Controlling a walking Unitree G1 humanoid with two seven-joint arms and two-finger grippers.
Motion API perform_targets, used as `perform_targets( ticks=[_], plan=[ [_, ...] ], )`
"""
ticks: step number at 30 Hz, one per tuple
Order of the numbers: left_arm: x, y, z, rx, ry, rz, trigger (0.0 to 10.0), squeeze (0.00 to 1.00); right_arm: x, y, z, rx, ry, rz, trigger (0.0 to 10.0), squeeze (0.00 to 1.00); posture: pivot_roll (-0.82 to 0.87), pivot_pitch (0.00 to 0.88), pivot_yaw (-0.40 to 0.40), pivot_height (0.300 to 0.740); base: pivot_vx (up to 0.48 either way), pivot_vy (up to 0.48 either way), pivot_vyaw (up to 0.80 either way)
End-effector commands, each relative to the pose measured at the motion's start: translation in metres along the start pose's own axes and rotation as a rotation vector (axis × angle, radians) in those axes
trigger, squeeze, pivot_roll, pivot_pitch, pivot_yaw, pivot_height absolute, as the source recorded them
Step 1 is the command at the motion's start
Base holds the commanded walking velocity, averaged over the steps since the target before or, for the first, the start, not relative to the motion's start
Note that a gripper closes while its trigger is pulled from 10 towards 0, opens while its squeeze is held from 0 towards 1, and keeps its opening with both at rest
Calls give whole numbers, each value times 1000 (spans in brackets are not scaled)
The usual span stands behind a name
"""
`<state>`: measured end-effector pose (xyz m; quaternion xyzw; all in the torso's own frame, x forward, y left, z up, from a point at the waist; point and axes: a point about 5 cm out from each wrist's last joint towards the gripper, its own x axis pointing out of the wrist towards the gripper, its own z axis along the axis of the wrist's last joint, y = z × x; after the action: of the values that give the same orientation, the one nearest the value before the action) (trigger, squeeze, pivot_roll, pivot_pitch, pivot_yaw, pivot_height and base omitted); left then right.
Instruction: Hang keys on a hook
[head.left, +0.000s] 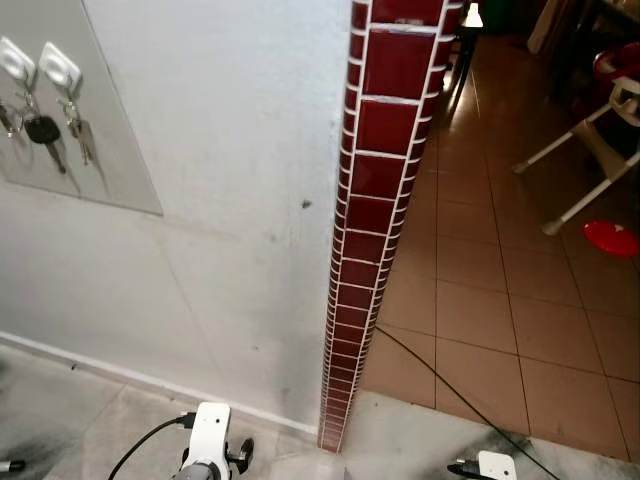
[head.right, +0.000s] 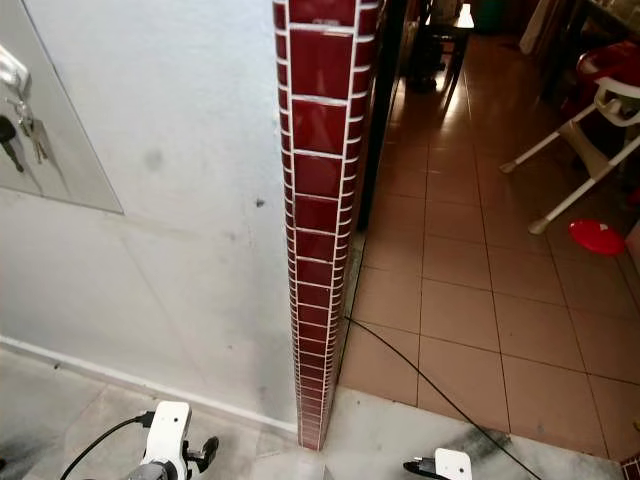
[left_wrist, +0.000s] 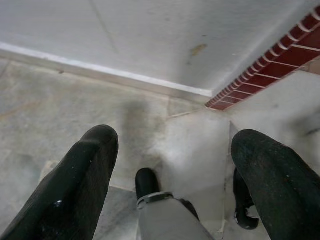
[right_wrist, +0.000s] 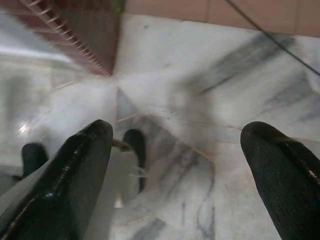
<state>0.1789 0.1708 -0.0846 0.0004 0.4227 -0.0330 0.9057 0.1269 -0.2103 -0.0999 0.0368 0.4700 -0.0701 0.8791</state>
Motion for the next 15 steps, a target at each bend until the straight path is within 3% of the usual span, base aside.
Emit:
perform_targets(
  ticks=[1, 12, 15],
  plan=[
    [0, 5, 1, -5, 0, 17, 10000, 0, 1, 0, 3, -4, -3, -1, 10000, 0, -44, 0, -4, 740, 0, 0, 0],
    [0, 6, 2, -3, -4, 16, 10000, 0, 1, 1, 2, 2, 10, -10, 10000, 0, -46, 0, -1, 740, 0, 0, 0],
    [0, 5, 3, -3, -4, 16, 10000, 0, 1, 1, 1, -2, 23, -12, 10000, 0, -45, 0, 0, 740, 0, 0, -581]
  ],
)
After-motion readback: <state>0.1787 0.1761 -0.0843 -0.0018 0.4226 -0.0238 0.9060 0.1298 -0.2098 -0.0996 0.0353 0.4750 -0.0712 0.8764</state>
